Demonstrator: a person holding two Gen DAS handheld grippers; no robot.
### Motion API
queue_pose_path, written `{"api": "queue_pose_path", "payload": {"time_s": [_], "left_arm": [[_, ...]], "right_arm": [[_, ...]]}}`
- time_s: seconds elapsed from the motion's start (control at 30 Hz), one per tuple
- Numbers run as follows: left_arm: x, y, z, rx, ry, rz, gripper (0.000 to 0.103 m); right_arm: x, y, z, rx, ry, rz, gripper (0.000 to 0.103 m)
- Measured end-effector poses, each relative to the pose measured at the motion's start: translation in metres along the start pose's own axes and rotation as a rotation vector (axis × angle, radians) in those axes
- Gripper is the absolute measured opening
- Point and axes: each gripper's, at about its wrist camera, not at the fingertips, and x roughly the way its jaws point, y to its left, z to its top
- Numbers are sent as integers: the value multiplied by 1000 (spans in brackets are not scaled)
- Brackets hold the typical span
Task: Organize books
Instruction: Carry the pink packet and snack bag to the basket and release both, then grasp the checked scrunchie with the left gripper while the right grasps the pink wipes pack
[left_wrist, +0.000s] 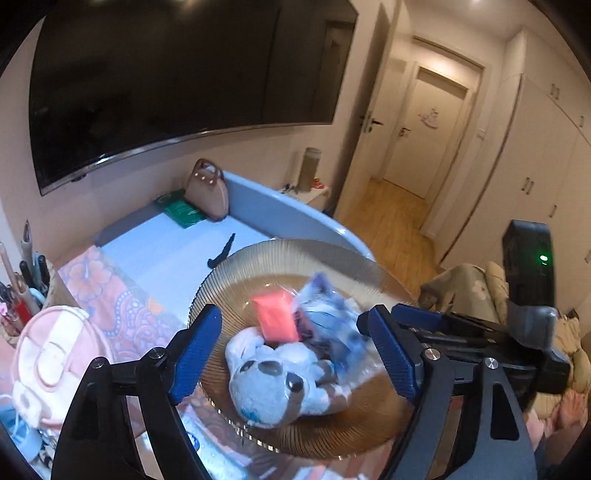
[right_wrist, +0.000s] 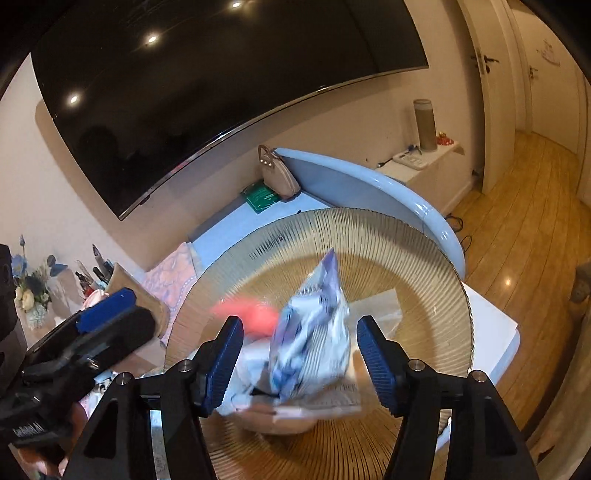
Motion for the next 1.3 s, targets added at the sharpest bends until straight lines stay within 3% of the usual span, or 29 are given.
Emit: {"api": "queue_pose_path", "payload": {"time_s": [0.2, 0.4, 0.63, 0.73, 0.87, 1.07, 1.2, 1.3], "left_arm": [[-44, 11, -12, -11, -37, 6, 81], [-111, 41, -38, -81, -105, 59, 81], [-211, 86, -73, -168, -210, 190, 81], [-257, 113, -106, -233, -260, 288, 85], [-293, 150, -157, -343, -265, 429, 85], [-322, 220, -242, -607, -276, 429, 85], [-307, 261, -286, -706, -222, 536, 85], [-289, 280, -307, -733, -164, 572, 85]], "right_arm": [[-21, 14, -14, -20, -15, 40, 62], [-43, 65, -30, -134, -21, 98, 63], [-58, 151, -62, -309, 5, 218, 63], [-60, 189, -82, -379, 19, 289, 63], [-49, 241, -117, -479, 50, 371, 63], [-4, 298, -177, -587, 130, 428, 63], [35, 313, -205, -616, 180, 421, 63], [55, 316, -217, -631, 193, 406, 63]]}}
